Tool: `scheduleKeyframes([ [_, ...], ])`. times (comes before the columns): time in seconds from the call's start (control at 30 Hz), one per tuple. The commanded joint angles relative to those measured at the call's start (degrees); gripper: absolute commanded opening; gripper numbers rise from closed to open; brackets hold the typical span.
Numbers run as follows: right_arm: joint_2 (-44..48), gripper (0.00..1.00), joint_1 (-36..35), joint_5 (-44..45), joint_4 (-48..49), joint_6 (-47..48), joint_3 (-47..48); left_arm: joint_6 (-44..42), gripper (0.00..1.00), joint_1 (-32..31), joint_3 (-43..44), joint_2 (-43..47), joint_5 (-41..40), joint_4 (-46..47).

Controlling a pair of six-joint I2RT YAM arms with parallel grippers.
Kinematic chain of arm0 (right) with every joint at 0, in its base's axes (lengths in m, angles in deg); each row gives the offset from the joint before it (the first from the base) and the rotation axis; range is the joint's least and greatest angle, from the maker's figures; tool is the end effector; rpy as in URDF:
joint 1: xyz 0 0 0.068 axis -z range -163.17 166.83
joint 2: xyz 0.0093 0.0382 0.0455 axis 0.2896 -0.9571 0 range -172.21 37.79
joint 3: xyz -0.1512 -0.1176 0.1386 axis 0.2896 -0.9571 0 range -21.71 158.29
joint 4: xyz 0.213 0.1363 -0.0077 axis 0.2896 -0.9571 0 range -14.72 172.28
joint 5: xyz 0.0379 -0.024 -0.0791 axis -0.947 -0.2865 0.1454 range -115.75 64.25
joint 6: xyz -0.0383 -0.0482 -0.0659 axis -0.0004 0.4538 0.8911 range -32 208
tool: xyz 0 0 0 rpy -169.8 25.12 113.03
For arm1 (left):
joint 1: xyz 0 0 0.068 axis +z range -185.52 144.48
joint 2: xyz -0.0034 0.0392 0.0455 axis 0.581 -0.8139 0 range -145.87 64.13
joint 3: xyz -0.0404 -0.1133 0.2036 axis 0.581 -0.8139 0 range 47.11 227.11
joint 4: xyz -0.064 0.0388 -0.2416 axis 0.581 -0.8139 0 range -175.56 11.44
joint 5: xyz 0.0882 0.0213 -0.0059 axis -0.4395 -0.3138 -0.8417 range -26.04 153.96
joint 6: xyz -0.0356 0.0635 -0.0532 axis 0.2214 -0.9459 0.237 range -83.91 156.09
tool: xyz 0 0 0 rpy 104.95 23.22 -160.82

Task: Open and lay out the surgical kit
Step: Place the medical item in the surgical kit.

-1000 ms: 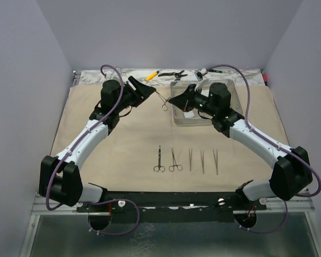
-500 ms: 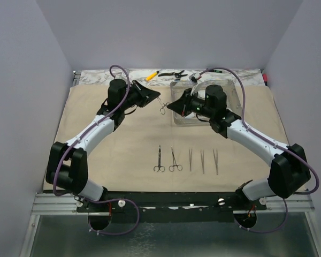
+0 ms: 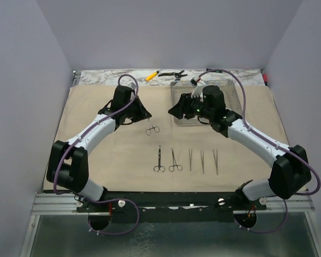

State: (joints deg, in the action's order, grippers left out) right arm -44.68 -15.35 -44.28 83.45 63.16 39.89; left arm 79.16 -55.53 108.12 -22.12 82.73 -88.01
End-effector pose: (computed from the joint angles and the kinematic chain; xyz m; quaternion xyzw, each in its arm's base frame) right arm 0.3028 0.2207 0.2591 -0.1442 0.7994 0.3869 0.4364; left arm 0.3367 -0.1502 0.2074 -0.1005 0.8714 -0.3626 0.3148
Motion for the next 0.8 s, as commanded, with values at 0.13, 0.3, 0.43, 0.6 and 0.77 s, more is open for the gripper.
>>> scheduleKeyframes([
  [0.13,3.4,0.58,-0.2,10.4,-12.0,-4.4,-2.6,-17.5,0.00,-2.9,-3.9,2.2,-11.6,-25.6],
  [0.3,2.9,0.57,-0.2,13.5,-14.3,-6.9,-3.4,-17.1,0.00,-7.9,-6.6,-0.1,-13.9,-26.5],
  [0.43,3.4,0.56,-0.1,15.3,-14.1,-9.1,-4.7,-15.1,0.00,-11.0,-7.1,-2.1,-16.3,-26.6],
  [0.6,3.0,0.56,-0.1,16.1,-14.3,-11.4,-5.4,-12.7,0.00,-12.8,-8.0,-2.3,-16.7,-24.3],
  [0.77,1.7,0.55,0.0,17.6,-15.8,-11.9,-4.8,-11.0,0.00,-13.4,-10.9,-2.2,-19.5,-21.0],
])
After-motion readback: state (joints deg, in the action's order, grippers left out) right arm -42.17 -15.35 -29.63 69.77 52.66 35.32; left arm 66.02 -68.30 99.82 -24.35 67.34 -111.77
